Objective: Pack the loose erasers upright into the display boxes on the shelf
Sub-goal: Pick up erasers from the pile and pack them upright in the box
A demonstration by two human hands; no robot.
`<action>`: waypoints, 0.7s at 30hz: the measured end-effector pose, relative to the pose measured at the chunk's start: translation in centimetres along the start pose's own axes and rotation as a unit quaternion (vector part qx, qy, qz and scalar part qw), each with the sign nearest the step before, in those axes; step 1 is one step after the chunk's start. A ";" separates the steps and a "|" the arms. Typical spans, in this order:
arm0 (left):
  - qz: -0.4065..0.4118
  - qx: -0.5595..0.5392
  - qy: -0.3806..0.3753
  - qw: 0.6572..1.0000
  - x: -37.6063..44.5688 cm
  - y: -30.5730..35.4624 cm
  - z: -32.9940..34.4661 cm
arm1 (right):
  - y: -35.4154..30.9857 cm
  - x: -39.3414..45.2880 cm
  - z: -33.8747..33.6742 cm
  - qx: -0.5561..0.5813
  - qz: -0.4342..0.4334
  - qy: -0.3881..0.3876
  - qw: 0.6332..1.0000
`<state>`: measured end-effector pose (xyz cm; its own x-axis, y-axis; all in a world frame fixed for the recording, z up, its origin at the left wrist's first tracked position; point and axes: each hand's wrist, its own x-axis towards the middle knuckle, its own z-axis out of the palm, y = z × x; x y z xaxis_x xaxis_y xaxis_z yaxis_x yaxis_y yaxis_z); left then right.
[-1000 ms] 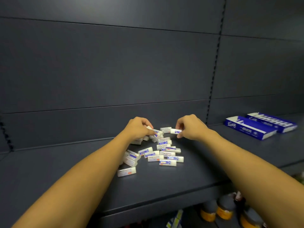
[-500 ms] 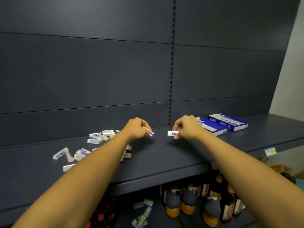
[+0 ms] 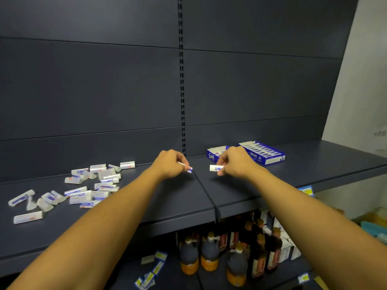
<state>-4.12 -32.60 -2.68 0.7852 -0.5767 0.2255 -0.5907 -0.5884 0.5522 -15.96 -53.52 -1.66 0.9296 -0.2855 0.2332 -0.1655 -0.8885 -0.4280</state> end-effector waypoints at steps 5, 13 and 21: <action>0.009 -0.013 0.001 1.000 4.2 1.6 2.1 | 3.4 2.9 -0.8 -0.002 0.011 -0.002 1.000; 0.045 -0.026 0.011 0.999 12.1 4.3 4.1 | 8.0 9.9 -3.3 -0.022 0.000 0.007 1.000; 0.041 0.012 0.036 0.998 16.8 5.5 7.2 | 12.3 15.2 -2.7 -0.032 -0.014 -0.010 0.999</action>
<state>4.51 -49.62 -1.63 0.7451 -0.5813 0.3270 -0.6569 -0.5547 0.5107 -4.78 -69.82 -1.00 0.9405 -0.2536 0.2263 -0.1597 -0.9175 -0.3642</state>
